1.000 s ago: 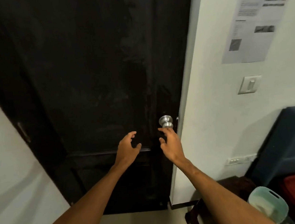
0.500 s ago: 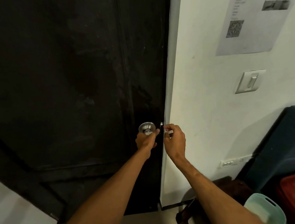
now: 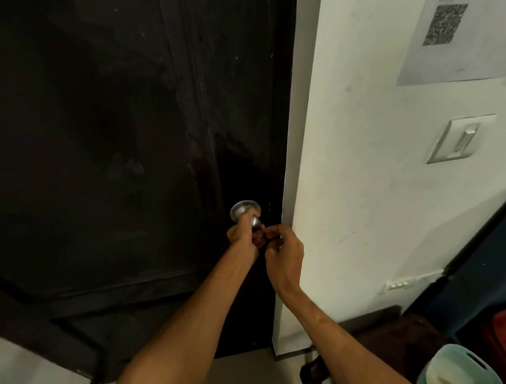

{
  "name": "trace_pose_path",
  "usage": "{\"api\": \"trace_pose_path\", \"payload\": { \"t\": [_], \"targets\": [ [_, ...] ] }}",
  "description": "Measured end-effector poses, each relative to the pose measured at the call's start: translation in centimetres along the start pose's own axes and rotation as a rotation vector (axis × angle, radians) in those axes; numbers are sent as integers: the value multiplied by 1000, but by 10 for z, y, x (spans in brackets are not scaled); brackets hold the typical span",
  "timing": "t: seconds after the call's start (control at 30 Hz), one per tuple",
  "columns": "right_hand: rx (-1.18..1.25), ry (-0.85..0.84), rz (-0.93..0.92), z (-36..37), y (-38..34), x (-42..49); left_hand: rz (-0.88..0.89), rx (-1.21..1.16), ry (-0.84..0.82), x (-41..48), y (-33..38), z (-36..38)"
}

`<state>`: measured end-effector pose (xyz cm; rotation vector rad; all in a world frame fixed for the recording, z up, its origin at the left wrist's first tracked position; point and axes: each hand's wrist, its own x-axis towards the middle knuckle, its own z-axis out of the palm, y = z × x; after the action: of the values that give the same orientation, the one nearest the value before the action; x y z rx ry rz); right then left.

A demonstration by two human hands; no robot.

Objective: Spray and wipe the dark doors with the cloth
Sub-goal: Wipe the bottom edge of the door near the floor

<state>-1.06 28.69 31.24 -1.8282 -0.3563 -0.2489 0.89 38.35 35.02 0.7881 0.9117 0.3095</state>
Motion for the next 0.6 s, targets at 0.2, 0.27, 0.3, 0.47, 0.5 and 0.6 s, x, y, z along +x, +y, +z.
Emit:
{"api": "trace_pose_path", "payload": {
  "t": [0.2,0.27,0.3,0.47,0.5,0.6],
  "targets": [
    [44,-11,31,11,3,3,-60,-104,-58,16,-2,2],
    [65,-18,33,14,0,4,-55,-105,-66,19,-2,1],
    [67,-25,32,16,-2,4,-47,-96,-65,21,-1,0],
    [52,-33,48,17,-7,10,-16,-10,-95,23,3,-2],
    [46,-33,39,16,-8,12,-14,20,-102,23,3,-3],
    [-6,-29,34,14,-7,13,3,128,-75,24,3,-11]
  ]
}}
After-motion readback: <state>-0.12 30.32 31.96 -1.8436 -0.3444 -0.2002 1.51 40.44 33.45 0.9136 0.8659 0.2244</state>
